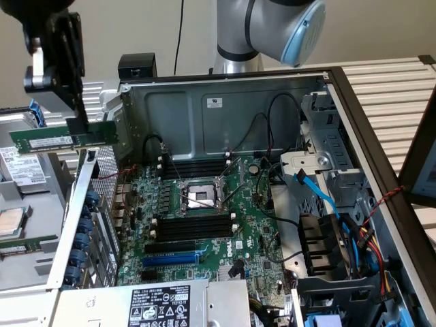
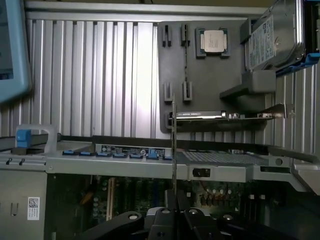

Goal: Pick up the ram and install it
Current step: 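Pick up the ram and move it above insertion slot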

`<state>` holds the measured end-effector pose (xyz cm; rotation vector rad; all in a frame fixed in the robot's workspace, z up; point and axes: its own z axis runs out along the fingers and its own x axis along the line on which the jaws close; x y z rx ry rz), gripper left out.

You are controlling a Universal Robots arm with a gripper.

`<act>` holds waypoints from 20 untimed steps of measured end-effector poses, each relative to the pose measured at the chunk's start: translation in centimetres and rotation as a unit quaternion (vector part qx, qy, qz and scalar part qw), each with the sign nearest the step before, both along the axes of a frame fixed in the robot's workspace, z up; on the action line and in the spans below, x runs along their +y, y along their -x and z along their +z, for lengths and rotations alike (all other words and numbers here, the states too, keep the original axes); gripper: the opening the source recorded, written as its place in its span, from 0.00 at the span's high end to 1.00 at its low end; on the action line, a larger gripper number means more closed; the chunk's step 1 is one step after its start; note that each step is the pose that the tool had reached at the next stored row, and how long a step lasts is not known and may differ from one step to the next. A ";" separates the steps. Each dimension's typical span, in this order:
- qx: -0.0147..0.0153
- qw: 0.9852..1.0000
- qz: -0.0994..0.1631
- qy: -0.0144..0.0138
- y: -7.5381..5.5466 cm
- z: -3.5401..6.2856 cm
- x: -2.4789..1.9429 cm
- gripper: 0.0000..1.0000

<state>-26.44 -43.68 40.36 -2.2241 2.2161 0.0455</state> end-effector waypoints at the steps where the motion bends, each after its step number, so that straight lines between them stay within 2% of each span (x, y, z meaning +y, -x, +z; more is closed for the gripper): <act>1: 0.000 1.000 0.000 -0.003 -0.4 0.00 0.00 0.87; 3: 0.000 1.000 0.000 -0.008 -1.2 0.00 0.00 0.87; 5: 0.000 1.000 0.000 -0.013 -1.9 0.00 0.00 0.87; 13: 0.003 1.000 0.000 -0.022 -4.8 0.00 -0.17 0.87; 18: 0.003 0.999 0.000 -0.033 -6.8 0.00 -0.18 0.87; 20: 0.003 0.999 0.000 -0.035 -7.3 0.00 -0.19 0.87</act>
